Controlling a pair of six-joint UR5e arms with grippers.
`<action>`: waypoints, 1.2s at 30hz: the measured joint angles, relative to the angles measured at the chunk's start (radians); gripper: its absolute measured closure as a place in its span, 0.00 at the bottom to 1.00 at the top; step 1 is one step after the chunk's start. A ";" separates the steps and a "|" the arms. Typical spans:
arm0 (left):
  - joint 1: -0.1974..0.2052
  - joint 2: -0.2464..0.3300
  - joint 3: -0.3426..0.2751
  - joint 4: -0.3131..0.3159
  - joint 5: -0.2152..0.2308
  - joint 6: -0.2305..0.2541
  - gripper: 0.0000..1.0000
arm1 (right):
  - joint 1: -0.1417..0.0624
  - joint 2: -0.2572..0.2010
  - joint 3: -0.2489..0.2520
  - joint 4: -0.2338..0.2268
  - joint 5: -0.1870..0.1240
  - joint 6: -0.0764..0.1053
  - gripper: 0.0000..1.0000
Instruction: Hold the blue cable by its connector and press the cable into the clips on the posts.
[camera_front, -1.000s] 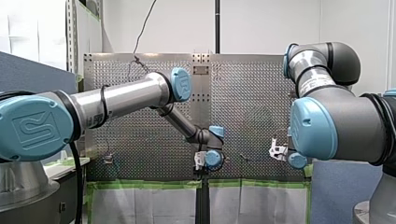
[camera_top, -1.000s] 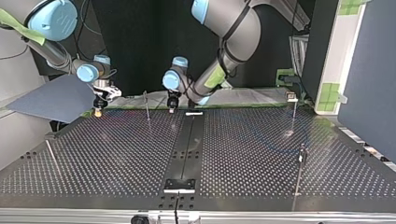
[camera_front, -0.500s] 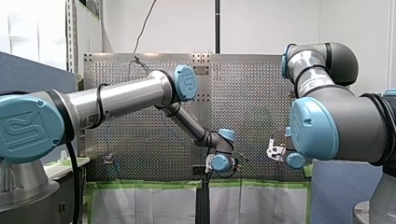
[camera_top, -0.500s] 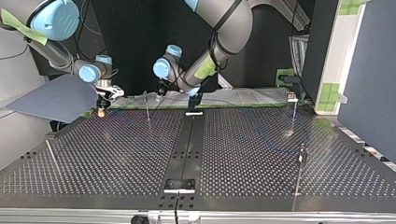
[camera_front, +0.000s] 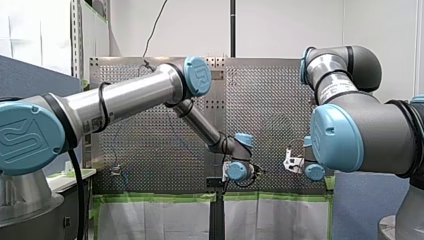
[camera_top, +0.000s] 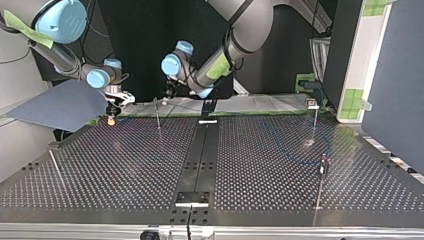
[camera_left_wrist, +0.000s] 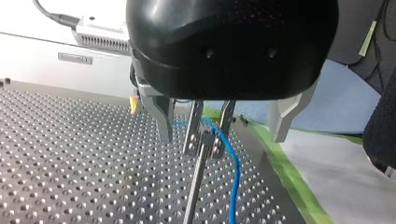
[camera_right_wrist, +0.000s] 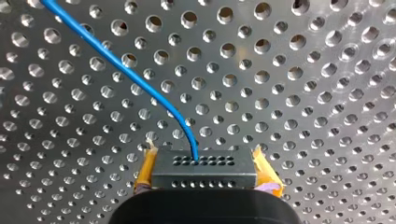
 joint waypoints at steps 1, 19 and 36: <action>-0.003 0.001 -0.004 0.001 -0.001 -0.003 0.00 | 0.000 0.000 0.000 0.002 0.000 0.000 1.00; -0.041 0.003 -0.011 0.008 -0.019 -0.028 0.00 | 0.001 0.002 0.000 0.009 0.000 0.001 1.00; -0.045 0.003 -0.011 0.009 -0.023 -0.050 0.00 | 0.003 0.004 0.000 0.009 0.001 0.001 1.00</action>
